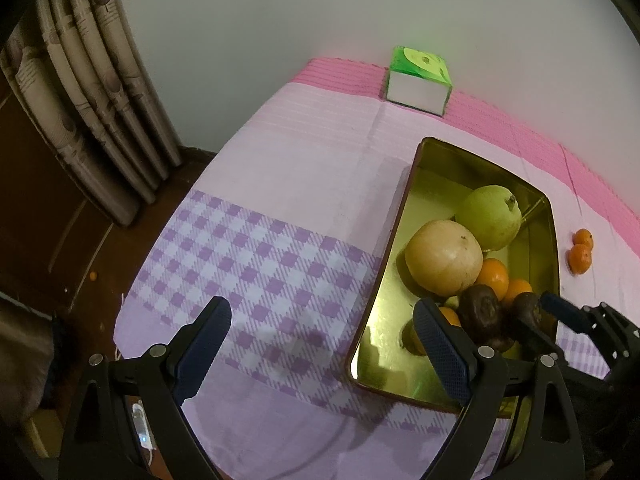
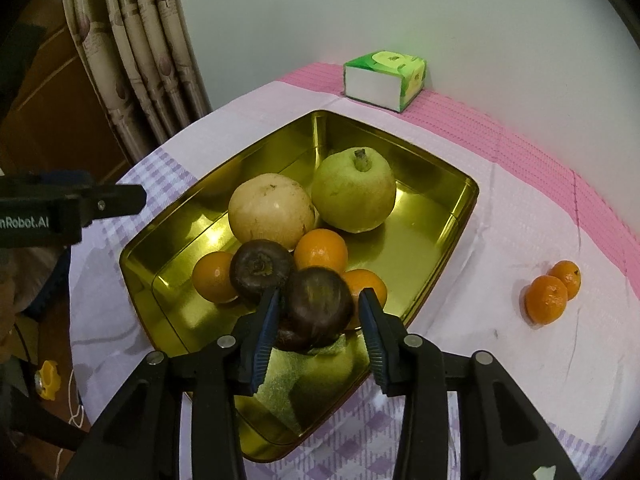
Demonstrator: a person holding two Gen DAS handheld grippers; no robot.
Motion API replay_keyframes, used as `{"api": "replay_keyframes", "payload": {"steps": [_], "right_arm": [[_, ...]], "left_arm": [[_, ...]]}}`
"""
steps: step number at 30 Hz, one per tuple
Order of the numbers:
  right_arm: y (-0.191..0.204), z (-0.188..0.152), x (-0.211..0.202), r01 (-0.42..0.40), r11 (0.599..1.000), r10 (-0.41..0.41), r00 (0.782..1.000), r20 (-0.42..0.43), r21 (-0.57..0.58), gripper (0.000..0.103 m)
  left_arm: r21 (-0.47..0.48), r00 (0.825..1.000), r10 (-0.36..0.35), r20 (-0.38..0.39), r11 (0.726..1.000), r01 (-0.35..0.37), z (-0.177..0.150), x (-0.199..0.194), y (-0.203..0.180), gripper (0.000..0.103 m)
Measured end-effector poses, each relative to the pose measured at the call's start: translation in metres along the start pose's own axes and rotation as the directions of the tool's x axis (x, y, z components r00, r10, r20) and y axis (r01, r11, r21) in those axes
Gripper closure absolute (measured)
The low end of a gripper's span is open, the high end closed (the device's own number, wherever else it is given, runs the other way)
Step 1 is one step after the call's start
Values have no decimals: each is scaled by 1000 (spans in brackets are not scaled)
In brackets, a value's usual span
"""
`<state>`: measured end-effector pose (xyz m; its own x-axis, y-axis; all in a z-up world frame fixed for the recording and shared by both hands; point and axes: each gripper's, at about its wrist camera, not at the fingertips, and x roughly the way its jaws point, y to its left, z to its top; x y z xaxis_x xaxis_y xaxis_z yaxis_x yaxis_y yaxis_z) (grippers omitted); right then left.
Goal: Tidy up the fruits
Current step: 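Move the right tool to an orange on the cloth and grasp it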
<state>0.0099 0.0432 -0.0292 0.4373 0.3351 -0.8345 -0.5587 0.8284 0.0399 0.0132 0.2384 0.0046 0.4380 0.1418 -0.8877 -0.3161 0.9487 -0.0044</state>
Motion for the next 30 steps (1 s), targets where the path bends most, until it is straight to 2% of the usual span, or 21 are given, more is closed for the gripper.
{"api": "replay_keyframes", "payload": {"steps": [4,9,14,19,22,26,30], "right_arm": [[-7,3,-11,-2,1000,1,999,36,29,58],[-28,5,-24,43,997,-48,996,71,69,53],[-76,1,-35,111,977,-127,989,78,182,53],[-133,-5,-46,220,935,-248,966,70,277,53],[-161,-8,-46,260,913,-289,956,51,314,53],[-198,-11,-37,244,885,-270,963,10,397,53],[-216,-6,-22,223,862,-242,970,-17,456,53]], "left_arm": [[2,1000,-3,-3,1000,3,1,0,0,11],[3,1000,-5,-5,1000,5,1,0,-1,11],[7,1000,-8,-13,1000,8,2,3,-4,11],[12,1000,-10,-17,1000,10,3,4,-5,11],[14,1000,-9,-19,1000,9,3,5,-6,11],[23,1000,-9,-19,1000,9,2,7,-9,11],[30,1000,-9,-14,999,10,2,7,-11,11]]}}
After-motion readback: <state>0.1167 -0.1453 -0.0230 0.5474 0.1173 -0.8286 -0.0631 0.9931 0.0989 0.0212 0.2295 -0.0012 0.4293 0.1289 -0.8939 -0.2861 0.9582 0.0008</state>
